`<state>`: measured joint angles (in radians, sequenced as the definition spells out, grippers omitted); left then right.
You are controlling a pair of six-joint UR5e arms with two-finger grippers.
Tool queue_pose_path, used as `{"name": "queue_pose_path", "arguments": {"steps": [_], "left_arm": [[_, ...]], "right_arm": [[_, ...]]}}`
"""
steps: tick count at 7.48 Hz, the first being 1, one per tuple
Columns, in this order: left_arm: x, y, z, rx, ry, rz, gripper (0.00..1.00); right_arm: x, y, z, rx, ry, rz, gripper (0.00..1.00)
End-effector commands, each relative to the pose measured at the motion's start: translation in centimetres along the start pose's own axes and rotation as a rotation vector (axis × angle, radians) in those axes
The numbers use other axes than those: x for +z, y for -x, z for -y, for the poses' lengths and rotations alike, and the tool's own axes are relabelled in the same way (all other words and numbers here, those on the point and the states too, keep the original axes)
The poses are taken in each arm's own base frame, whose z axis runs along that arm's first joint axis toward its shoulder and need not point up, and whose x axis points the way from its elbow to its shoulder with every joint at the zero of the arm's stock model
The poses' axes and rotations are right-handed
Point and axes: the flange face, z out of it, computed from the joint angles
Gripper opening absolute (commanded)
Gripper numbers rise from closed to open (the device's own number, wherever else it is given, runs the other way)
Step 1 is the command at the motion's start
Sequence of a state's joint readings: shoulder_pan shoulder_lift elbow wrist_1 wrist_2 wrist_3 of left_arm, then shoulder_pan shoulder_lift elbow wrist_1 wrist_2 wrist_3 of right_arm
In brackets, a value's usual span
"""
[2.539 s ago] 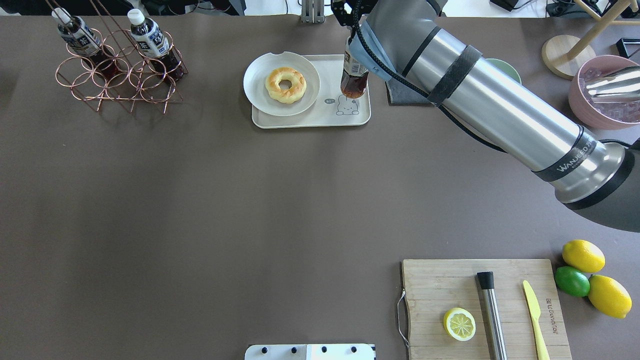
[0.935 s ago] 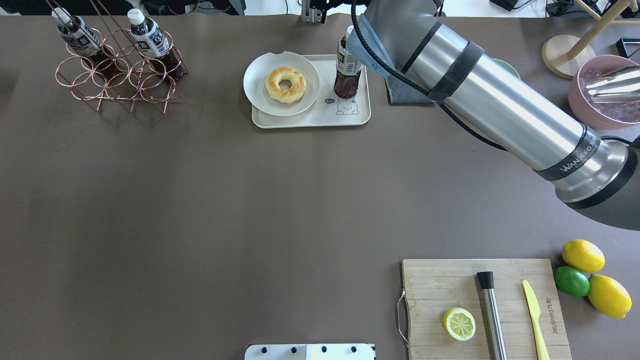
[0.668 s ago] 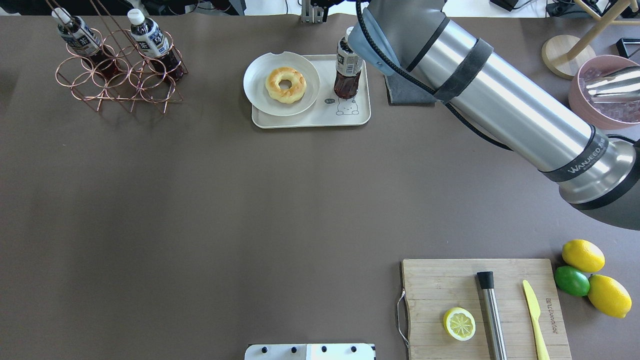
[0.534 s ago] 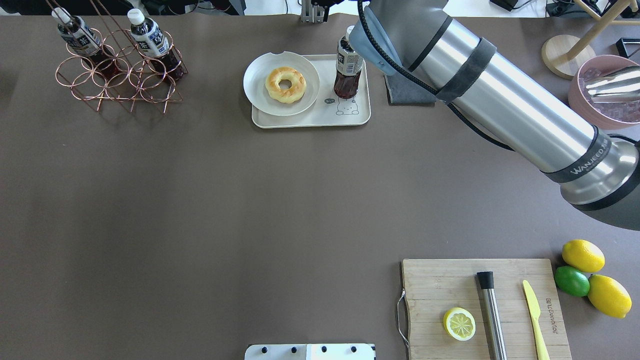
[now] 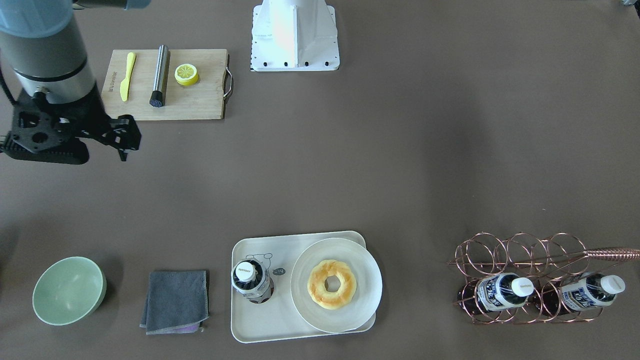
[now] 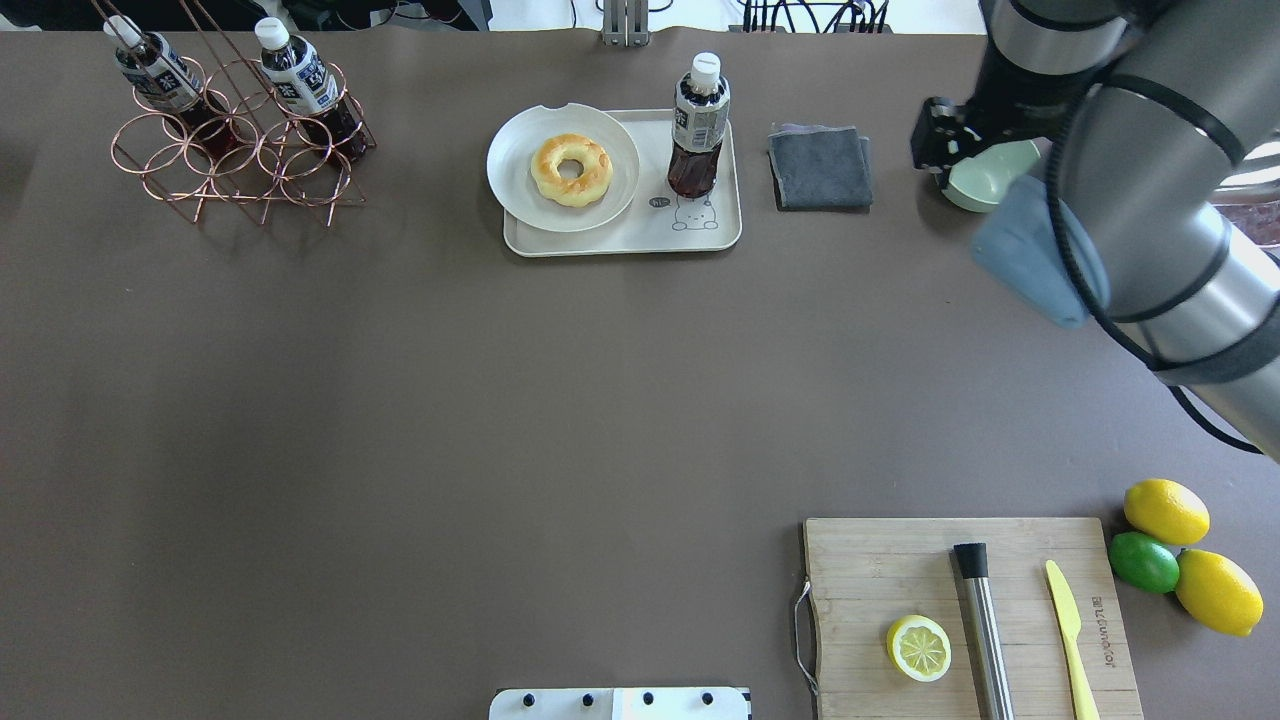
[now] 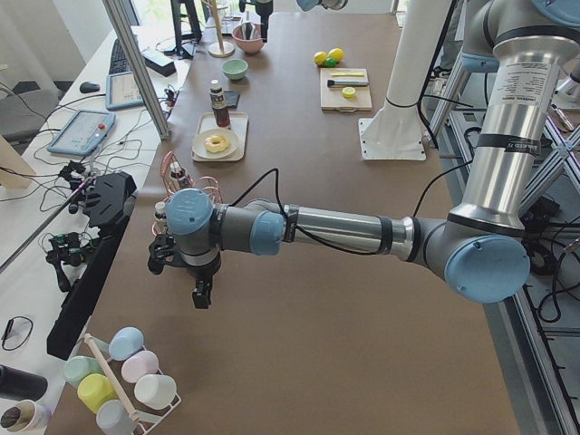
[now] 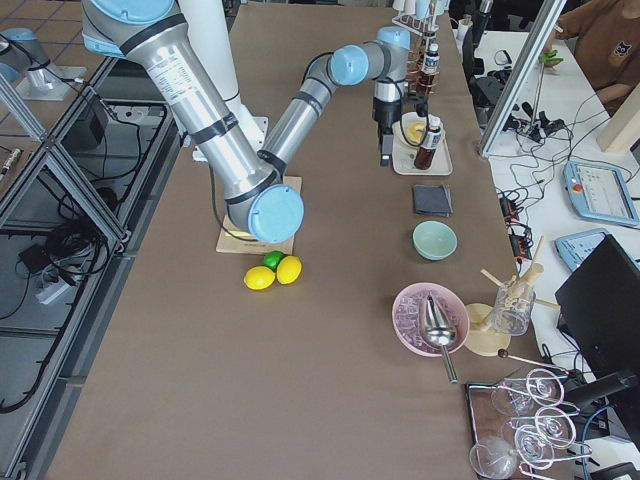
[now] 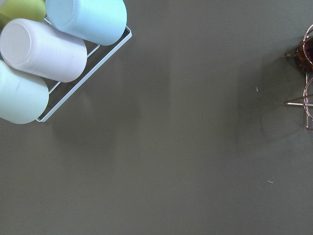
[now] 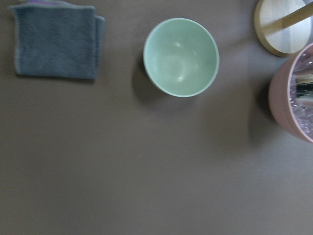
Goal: Place tea on tray
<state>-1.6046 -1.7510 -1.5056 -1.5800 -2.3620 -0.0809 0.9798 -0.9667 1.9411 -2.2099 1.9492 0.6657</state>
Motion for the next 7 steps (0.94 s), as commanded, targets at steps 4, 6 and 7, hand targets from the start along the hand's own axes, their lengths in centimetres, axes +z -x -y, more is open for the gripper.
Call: {"name": "queue_pose_path", "arguments": {"steps": [4, 6, 7], "left_arm": [[-1.3, -1.4, 0.5, 0.024, -0.023, -0.004, 0.97], [-1.1, -1.3, 0.5, 0.018, -0.016, -0.003, 0.97], [-0.9, -0.9, 0.2, 0.012, -0.012, -0.001, 0.97]], "right_arm": [[18.9, -44.4, -4.9, -0.138, 0.003, 0.252, 1.00], [21.0, -49.5, -6.4, -0.074, 0.025, 0.269, 1.00], [21.1, -50.7, -7.3, -0.043, 0.023, 0.273, 1.00]]}}
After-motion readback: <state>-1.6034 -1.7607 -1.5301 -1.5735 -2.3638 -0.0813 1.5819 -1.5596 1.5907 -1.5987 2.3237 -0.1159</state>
